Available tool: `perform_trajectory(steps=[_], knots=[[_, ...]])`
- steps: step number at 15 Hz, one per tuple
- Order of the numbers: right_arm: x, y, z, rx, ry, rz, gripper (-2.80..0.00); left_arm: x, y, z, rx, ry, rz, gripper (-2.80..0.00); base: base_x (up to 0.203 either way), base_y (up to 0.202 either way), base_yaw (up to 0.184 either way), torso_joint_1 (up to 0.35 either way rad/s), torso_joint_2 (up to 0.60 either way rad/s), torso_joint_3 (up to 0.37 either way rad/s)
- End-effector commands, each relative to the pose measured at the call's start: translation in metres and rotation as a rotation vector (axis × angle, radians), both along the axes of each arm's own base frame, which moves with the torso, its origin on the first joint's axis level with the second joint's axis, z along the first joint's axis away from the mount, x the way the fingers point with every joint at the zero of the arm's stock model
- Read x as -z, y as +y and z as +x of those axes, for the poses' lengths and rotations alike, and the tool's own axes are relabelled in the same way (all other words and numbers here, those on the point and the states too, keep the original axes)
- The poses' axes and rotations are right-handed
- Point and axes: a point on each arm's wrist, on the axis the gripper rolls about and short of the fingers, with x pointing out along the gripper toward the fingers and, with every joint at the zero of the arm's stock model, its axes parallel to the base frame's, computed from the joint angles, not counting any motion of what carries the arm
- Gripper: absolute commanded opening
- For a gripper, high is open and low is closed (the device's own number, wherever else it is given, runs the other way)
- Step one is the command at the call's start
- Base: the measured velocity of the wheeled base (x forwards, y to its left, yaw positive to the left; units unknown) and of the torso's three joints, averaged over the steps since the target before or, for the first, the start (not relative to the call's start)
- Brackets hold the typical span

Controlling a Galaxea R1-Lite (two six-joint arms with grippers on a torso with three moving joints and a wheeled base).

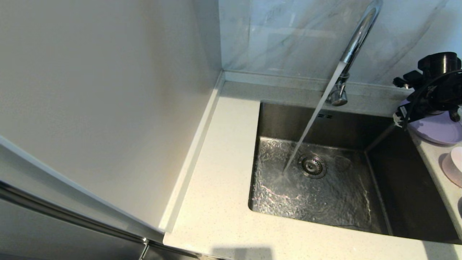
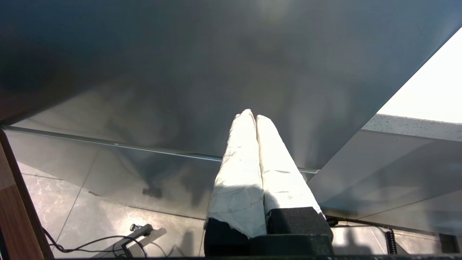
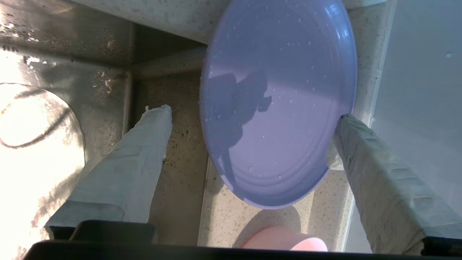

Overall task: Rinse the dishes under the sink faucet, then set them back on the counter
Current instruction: Pick up the plate

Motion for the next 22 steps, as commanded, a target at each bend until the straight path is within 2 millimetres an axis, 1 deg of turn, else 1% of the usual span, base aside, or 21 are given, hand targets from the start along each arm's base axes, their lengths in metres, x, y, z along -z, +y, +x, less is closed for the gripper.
perform_trajectory(steps=[1,5,12,13,16,20,22], knots=[[0.008,-0.001,0.004,0.001,0.022,-0.001,0.0,0.0,0.0,0.0,0.0,0.0,0.0,-2.8,0.0,0.0,0.0,0.0,0.0,0.0],[0.02,-0.002,0.011,0.004,0.049,0.004,0.0,0.0,0.0,0.0,0.001,0.0,0.0,-2.8,0.0,0.0,0.0,0.0,0.0,0.0],[0.024,-0.003,0.017,0.001,0.033,-0.013,0.0,0.0,0.0,0.0,0.0,0.0,0.0,-2.8,0.0,0.0,0.0,0.0,0.0,0.0],[0.024,-0.002,0.017,-0.002,0.034,-0.015,-2.8,0.0,0.0,0.0,0.0,0.0,0.0,-2.8,0.0,0.0,0.0,0.0,0.0,0.0],[0.024,0.007,0.019,-0.027,0.038,-0.02,-2.8,0.0,0.0,0.0,0.0,0.0,0.0,-2.8,0.0,0.0,0.0,0.0,0.0,0.0],[0.026,0.012,0.021,-0.04,0.045,-0.021,-2.8,0.0,0.0,0.0,0.0,0.0,0.0,-2.8,0.0,0.0,0.0,0.0,0.0,0.0],[0.033,0.014,0.02,-0.043,0.072,-0.014,-2.8,0.0,0.0,0.0,0.0,0.0,0.0,-2.8,0.0,0.0,0.0,0.0,0.0,0.0]])
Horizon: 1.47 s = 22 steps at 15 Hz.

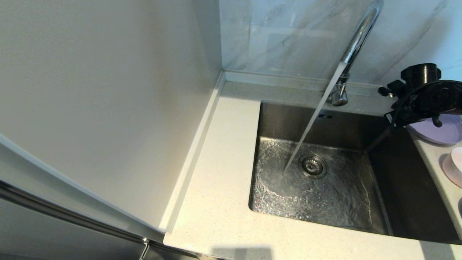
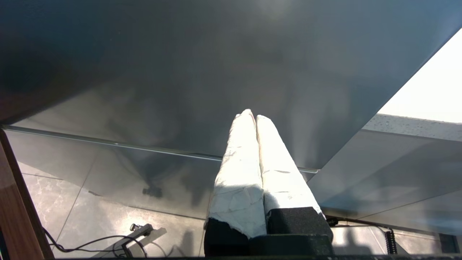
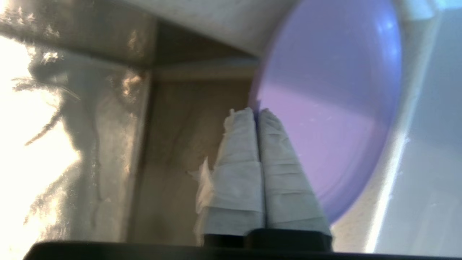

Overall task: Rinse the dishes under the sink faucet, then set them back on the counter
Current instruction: Pick up the plate

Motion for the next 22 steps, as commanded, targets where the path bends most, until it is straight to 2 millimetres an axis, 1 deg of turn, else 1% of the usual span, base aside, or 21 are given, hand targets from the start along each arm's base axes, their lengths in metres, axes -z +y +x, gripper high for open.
perform_trajectory(steps=[1,5,9,10,14,16,17,19,20,22], knots=[[0.008,0.002,-0.003,-0.003,0.038,0.005,-2.8,0.0,0.0,0.0,0.0,0.0,0.0,-2.8,0.0,0.0,0.0,0.0,0.0,0.0],[0.005,0.005,-0.002,-0.009,0.024,0.004,-2.8,0.0,0.0,0.0,0.001,0.0,0.0,-2.8,0.0,0.0,0.0,0.0,0.0,0.0],[-0.015,0.013,-0.002,-0.028,-0.085,-0.019,-2.8,0.0,0.0,0.0,0.001,0.0,0.0,-2.8,0.0,0.0,0.0,0.0,0.0,0.0],[-0.023,0.014,-0.003,-0.03,-0.121,-0.028,-2.8,0.0,0.0,0.0,0.001,0.0,0.0,-2.8,0.0,0.0,0.0,0.0,0.0,0.0],[-0.043,0.015,-0.013,-0.031,-0.154,-0.051,-2.8,0.0,0.0,0.0,0.0,0.0,0.0,-2.8,0.0,0.0,0.0,0.0,0.0,0.0],[-0.051,0.015,-0.023,-0.026,-0.154,-0.045,-2.8,0.0,0.0,0.0,0.0,0.0,0.0,-2.8,0.0,0.0,0.0,0.0,0.0,0.0],[-0.059,0.017,-0.034,-0.02,-0.139,-0.029,-2.8,0.0,0.0,0.0,0.0,0.0,0.0,-2.8,0.0,0.0,0.0,0.0,0.0,0.0],[-0.068,0.021,-0.06,-0.007,-0.041,0.029,-2.8,0.0,0.0,0.0,0.0,0.0,0.0,-2.8,0.0,0.0,0.0,0.0,0.0,0.0],[-0.075,0.024,-0.074,-0.009,-0.004,0.066,0.0,0.0,0.0,0.0,0.0,0.0,0.0,-2.8,0.0,0.0,0.0,0.0,0.0,0.0],[-0.085,0.03,-0.093,-0.087,0.01,0.172,0.0,0.0,0.0,0.0,0.001,0.0,0.0,-2.8,0.0,0.0,0.0,0.0,0.0,0.0]])
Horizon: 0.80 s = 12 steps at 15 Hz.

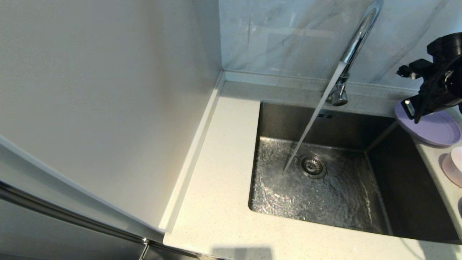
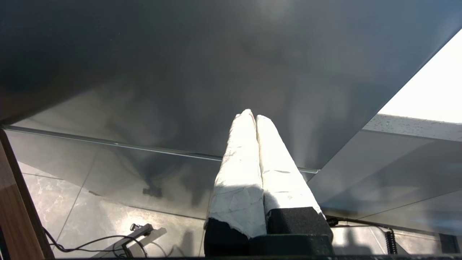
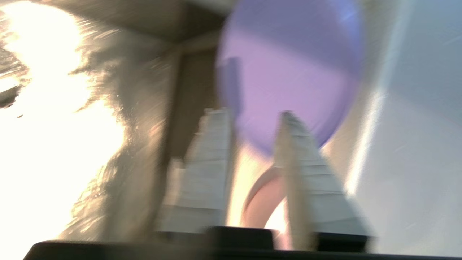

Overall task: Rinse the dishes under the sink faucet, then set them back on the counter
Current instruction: Pick up the plate

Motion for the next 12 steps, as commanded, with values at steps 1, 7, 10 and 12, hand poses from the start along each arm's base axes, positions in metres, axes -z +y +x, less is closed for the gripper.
perform_trajectory(steps=[1,7,10,12], knots=[[-0.022,0.006,-0.036,-0.068,0.042,0.082,0.0,0.0,0.0,0.0,-0.001,0.0,0.0,-2.8,0.0,0.0,0.0,0.0,0.0,0.0],[-0.035,0.006,-0.075,-0.184,0.091,0.227,0.0,0.0,0.0,0.0,0.001,0.0,0.0,-2.8,0.0,0.0,0.0,0.0,0.0,0.0],[-0.034,0.006,-0.059,-0.194,0.022,0.202,0.0,0.0,0.0,0.0,-0.001,0.0,0.0,-2.8,0.0,0.0,0.0,0.0,0.0,0.0],[-0.031,0.007,-0.051,-0.177,-0.002,0.229,0.0,0.0,0.0,0.0,-0.001,0.0,0.0,-2.8,0.0,0.0,0.0,0.0,0.0,0.0]])
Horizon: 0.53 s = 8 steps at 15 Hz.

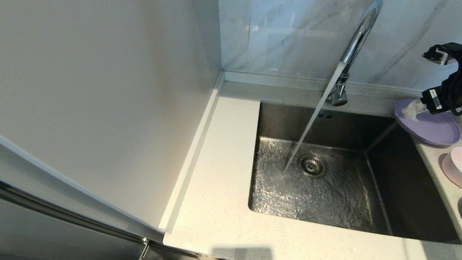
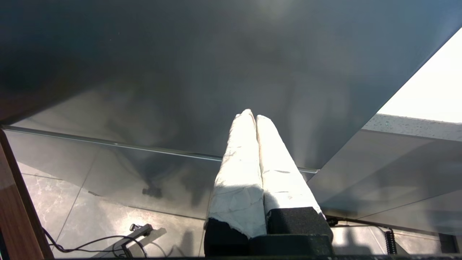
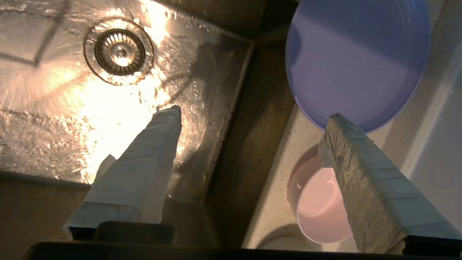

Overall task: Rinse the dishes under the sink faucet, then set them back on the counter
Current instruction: Pick up the plate

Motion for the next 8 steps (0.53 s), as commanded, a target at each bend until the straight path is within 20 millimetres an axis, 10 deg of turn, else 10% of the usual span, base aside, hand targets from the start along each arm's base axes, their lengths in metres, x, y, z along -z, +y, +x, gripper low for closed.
perform_trajectory(steps=[1,8], knots=[[0.008,-0.001,0.011,0.022,0.003,0.012,0.0,0.0,0.0,0.0,0.001,0.0,0.0,-2.8,0.0,0.0,0.0,0.0,0.0,0.0],[0.045,-0.001,0.064,0.156,0.011,-0.175,0.0,0.0,0.0,0.0,0.0,0.0,0.0,-2.8,0.0,0.0,0.0,0.0,0.0,0.0]])
